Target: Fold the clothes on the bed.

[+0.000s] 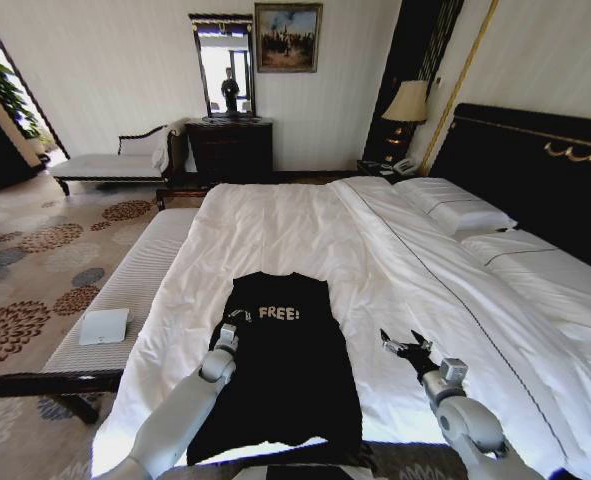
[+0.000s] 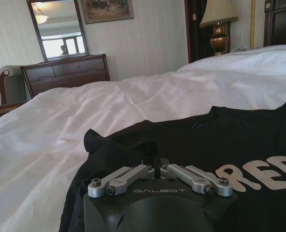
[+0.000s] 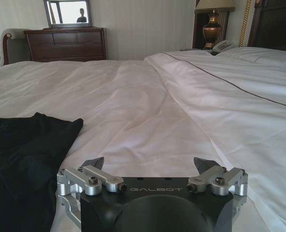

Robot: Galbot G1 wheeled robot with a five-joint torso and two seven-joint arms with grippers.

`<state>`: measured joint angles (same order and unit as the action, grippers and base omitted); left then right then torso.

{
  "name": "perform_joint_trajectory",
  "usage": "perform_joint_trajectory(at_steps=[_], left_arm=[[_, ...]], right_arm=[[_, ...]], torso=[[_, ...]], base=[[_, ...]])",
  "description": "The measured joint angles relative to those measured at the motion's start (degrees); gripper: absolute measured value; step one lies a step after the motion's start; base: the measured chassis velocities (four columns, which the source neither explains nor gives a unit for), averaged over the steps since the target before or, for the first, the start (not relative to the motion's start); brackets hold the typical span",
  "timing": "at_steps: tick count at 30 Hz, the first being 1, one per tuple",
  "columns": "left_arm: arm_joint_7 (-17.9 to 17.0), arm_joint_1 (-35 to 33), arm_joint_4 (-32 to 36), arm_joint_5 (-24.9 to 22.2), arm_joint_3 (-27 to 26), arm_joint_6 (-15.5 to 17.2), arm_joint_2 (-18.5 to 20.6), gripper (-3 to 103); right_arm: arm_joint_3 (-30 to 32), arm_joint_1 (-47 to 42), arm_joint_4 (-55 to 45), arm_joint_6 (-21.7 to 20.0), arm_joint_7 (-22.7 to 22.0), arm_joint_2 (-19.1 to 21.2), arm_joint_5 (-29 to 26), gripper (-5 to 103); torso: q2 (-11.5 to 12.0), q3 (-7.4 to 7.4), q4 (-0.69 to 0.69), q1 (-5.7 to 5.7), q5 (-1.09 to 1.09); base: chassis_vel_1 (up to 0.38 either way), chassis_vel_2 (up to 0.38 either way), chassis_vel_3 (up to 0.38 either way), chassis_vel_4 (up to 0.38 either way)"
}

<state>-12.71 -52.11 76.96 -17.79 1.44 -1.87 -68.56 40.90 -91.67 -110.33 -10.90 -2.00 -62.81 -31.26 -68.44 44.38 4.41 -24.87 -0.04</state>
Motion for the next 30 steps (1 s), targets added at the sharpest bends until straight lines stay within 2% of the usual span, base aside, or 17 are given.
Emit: perform_joint_trajectory(at_steps=[11, 12, 13, 16, 17, 19, 22, 25, 28, 29, 30], left_arm=[[-1.01, -0.13, -0.19, 0.57, 1.85, 1.03, 0.13, 0], [-1.19, -0.30, 0.05, 0.56, 1.94, 1.41, 0.21, 6], [-1.24, -0.44, 0.32, 0.56, 1.97, 1.64, 0.32, 6], [-1.31, -1.24, 1.68, 0.91, 1.98, 2.30, 1.09, 22], [-1.31, -1.24, 1.68, 0.91, 1.98, 2.30, 1.09, 22], [-1.36, -1.90, 2.90, 1.59, 1.98, 2.38, 1.82, 32], [-1.37, -2.65, 4.48, 2.82, 1.97, 2.38, 2.90, 37], [-1.39, -4.34, 7.96, 4.13, 2.20, 2.38, 4.83, 54], [-1.43, -5.81, 10.41, 4.21, 2.21, 2.38, 5.93, 59], [-1.43, -7.27, 12.50, 4.15, 1.91, 2.38, 6.70, 70], [-1.43, -8.23, 13.86, 4.04, 1.47, 2.39, 7.19, 70]], right_arm=[[0.67, -0.53, -0.43, 0.16, 0.08, -0.40, 0.00, 100], [0.56, -0.48, -0.48, 0.16, 0.08, -0.44, 0.00, 100], [0.49, -0.45, -0.49, 0.16, 0.08, -0.45, 0.00, 100], [0.27, -0.56, -0.50, 0.20, 0.11, -0.65, 0.09, 100], [0.27, -0.56, -0.50, 0.20, 0.11, -0.65, 0.09, 100], [0.10, -0.60, -0.50, 0.27, 0.15, -0.98, 0.20, 100], [-0.16, -0.60, -0.50, 0.31, 0.17, -1.32, 0.32, 100], [-0.65, -0.50, -0.48, 0.35, 0.19, -1.83, 0.51, 100], [-0.95, -0.40, -0.45, 0.36, 0.19, -2.12, 0.70, 100], [-1.15, -0.35, -0.45, 0.37, 0.20, -2.32, 0.81, 100], [-1.27, -0.32, -0.45, 0.37, 0.20, -2.44, 0.87, 100]], torso=[[0.00, 0.00, -0.01, 0.00, 0.00], [0.00, 0.00, -0.01, 0.00, 0.00], [0.00, 0.00, -0.01, 0.00, -0.01], [0.00, 0.00, -0.01, 0.00, -0.01], [0.00, 0.00, -0.01, 0.00, -0.01], [0.00, 0.00, -0.01, 0.00, -0.01], [0.00, 0.00, -0.01, 0.00, -0.01], [0.00, 0.00, -0.01, 0.00, -0.01], [0.00, 0.00, 0.00, 0.00, 0.00], [0.00, 0.00, -0.01, 0.00, -0.01], [0.00, 0.00, -0.01, 0.00, -0.01]], base=[[0.000, 0.000, 0.000, 0.000], [0.000, 0.000, 0.000, 0.000], [0.000, 0.000, 0.000, 0.000], [0.000, 0.000, 0.000, 0.000], [0.000, 0.000, 0.000, 0.000], [0.000, 0.000, 0.000, 0.000], [0.000, 0.000, 0.000, 0.000], [0.000, 0.000, 0.000, 0.000], [0.000, 0.000, 0.000, 0.000], [0.000, 0.000, 0.000, 0.000], [0.000, 0.000, 0.000, 0.000]])
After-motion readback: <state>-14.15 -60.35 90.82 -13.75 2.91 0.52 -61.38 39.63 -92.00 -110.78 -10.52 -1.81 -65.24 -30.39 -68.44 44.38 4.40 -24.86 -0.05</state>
